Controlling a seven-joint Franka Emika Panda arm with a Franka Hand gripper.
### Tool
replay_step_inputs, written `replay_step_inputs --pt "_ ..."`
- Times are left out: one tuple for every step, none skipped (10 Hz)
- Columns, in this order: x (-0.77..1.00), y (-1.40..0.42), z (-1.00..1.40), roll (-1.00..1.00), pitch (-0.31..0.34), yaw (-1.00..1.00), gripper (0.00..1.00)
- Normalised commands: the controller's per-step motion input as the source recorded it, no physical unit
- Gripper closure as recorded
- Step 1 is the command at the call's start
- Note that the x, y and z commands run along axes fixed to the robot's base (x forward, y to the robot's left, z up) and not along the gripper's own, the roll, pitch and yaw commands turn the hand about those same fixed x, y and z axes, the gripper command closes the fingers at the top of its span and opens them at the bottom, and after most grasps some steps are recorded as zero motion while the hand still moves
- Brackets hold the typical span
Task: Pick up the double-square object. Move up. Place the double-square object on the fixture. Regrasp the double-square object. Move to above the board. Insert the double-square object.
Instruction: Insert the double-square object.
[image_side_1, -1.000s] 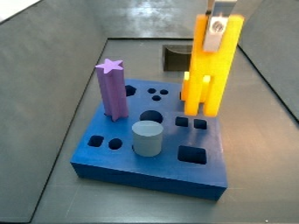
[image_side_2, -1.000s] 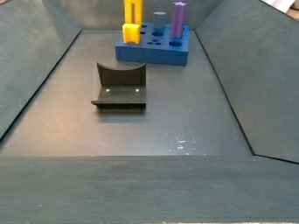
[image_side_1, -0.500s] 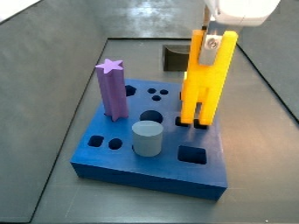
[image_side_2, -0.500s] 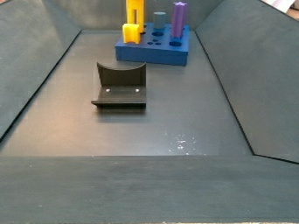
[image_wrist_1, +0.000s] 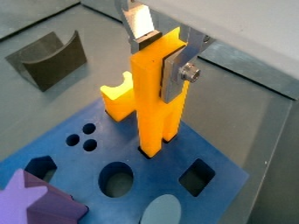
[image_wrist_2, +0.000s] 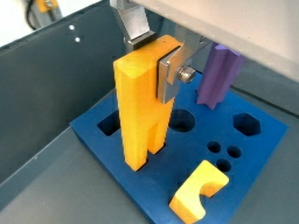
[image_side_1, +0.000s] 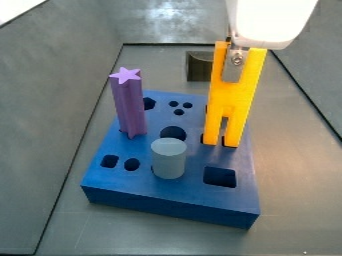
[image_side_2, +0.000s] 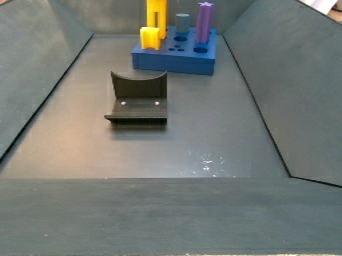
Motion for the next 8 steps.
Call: replay_step_inputs --pt "0.09 0.0 0.0 0.0 0.023 -0.07 1.0" --pt "0.02 -0.02 0.0 0.0 0.0 0.0 1.0" --pt "0.1 -0.13 -0.11 0.09 0.02 -0.04 1.0" --pt "0.02 -0.15 -0.15 0.12 0.023 0.0 1.0" --pt "0.0 -0.08 -0.15 0.08 0.017 0.04 1.0" --pt "0.0 0.0 -0.05 0.0 0.004 0.03 1.0" --pt "0.0 0.0 -0.11 0.05 0.011 0.0 1.0" --pt "-0.09 0.0 -0.25 0.15 0.0 0.0 1.0"
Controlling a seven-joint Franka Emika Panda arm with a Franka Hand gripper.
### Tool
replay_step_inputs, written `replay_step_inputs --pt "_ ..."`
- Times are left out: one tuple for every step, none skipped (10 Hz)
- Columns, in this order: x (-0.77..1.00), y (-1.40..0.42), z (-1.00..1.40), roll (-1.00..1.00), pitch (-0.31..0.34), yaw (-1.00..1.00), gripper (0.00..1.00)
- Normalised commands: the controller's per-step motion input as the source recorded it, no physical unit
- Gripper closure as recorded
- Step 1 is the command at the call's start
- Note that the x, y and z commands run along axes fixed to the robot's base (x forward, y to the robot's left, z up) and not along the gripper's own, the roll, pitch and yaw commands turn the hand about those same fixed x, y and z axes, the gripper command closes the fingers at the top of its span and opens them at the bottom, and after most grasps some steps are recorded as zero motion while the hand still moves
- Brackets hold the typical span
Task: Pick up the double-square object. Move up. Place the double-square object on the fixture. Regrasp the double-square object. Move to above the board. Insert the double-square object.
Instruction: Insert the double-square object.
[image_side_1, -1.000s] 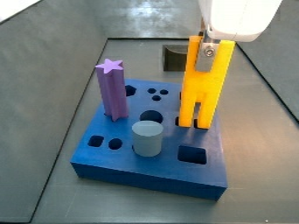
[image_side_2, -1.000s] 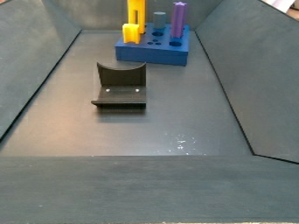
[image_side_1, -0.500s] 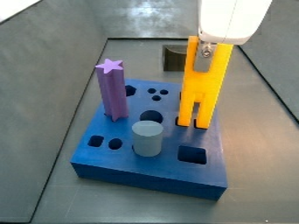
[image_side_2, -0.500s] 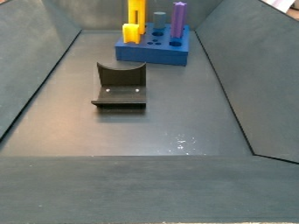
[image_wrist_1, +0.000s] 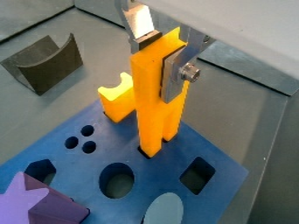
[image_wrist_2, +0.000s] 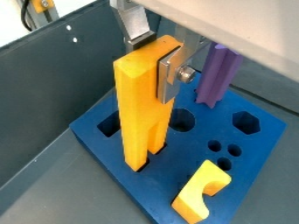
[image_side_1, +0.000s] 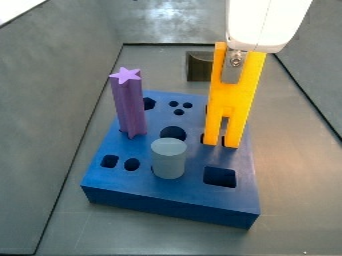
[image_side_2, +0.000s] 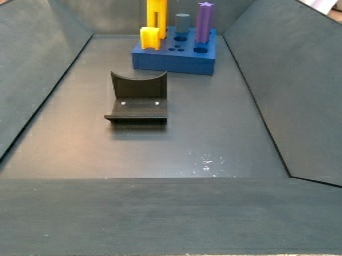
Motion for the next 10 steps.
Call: replay_step_inputs --pt "0.0 0.0 -0.17 0.1 0.03 0.0 1.0" --pt "0.0 0.0 0.0 0.0 0.0 0.0 1.0" --pt "-0.02 0.26 -0.28 0.03 0.064 0.02 1.0" --pt "0.0 0.29 -0.21 0.0 0.091 0.19 1.0" --pt "0.0 0.18 -0.15 0.0 0.074 0.11 1.0" --pt "0.0 0.0 -0.02 0.0 0.0 0.0 1.0" --pt "0.04 -0.01 -0.72 0.26 0.05 0.05 1.0" --pt "0.2 0.0 -0.74 0.26 0.047 0.0 1.0" --pt "0.29 -0.02 -1.0 0.0 0.016 0.0 1.0" --pt "0.27 -0.01 -1.0 0.0 0.014 0.03 1.0"
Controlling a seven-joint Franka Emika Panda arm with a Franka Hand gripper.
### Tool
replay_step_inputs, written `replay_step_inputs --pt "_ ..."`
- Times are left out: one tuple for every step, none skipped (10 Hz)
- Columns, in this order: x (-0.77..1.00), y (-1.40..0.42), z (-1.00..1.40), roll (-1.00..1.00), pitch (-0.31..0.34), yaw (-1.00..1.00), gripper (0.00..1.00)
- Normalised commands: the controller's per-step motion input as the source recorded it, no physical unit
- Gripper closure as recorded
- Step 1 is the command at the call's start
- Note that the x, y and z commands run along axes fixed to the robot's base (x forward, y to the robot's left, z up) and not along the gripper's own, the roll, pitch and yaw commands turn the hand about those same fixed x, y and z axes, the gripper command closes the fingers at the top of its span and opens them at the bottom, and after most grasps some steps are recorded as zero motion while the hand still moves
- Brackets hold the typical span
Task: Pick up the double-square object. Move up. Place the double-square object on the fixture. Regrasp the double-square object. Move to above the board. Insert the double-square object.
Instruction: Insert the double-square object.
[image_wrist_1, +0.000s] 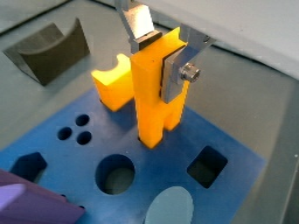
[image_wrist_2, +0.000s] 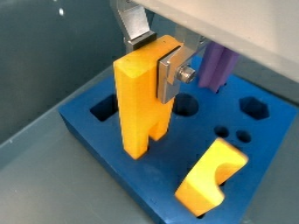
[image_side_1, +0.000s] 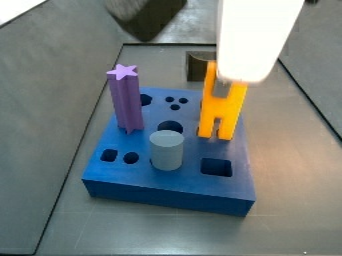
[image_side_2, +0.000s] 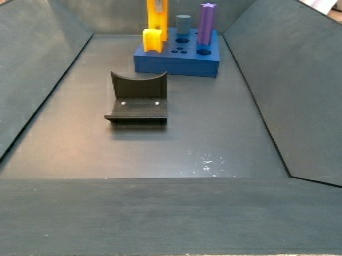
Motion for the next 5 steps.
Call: replay_step_inputs --pt "0.22 0.0 -1.0 0.0 0.0 0.08 1.0" --pt "0.21 0.0 -1.0 0.0 0.0 0.09 1.0" --pt "0.2 0.0 -1.0 0.0 0.0 0.07 1.0" --pt "0.34 0.0 -0.61 0.07 0.081 0.18 1.0" --pt "0.0 0.0 0.0 0.0 0.0 0.0 1.0"
